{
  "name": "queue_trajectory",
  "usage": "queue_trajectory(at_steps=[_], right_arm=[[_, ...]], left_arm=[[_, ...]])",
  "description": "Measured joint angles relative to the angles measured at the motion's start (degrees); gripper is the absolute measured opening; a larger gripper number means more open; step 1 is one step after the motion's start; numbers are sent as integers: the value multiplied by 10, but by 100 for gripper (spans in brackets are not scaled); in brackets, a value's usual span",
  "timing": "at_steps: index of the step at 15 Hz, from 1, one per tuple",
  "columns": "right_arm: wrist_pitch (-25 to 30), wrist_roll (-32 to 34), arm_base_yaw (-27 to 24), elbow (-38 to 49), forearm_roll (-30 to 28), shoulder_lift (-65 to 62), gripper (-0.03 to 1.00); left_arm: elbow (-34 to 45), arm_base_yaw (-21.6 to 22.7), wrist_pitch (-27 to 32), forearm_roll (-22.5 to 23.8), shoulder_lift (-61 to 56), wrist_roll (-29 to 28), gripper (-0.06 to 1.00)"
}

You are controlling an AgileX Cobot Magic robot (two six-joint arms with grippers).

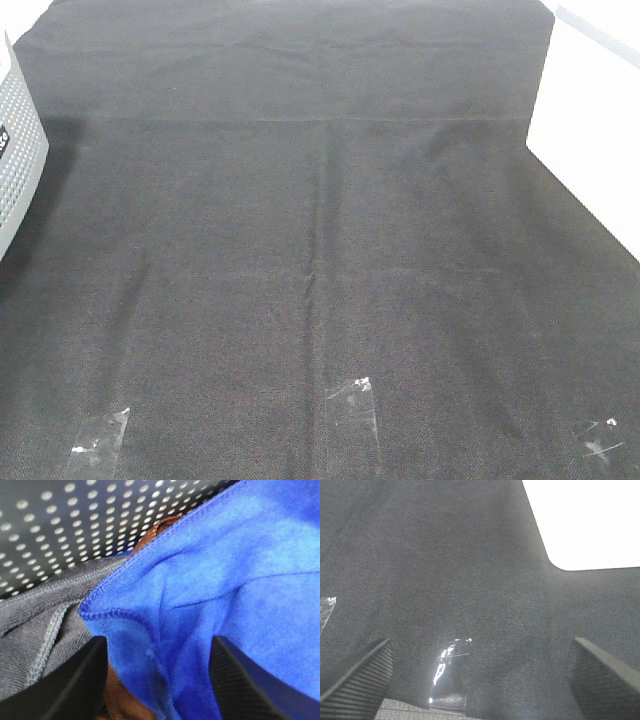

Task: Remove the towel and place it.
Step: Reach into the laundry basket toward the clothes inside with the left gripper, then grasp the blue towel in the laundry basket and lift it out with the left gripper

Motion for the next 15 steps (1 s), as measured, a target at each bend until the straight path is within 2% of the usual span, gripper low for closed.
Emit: queue_trajectory(at_steps=[3,6,9,15], right_arm=[[0,0,0,0,0,0,90],[0,0,0,0,0,0,90],[0,0,0,0,0,0,90],[0,0,0,0,0,0,90]], left_arm=[[0,0,0,16,3,-13,52],[-1,0,-1,56,3,-60,43],[-1,1,-13,76,5,-84,41],[-1,1,-34,59,24,-88,41]])
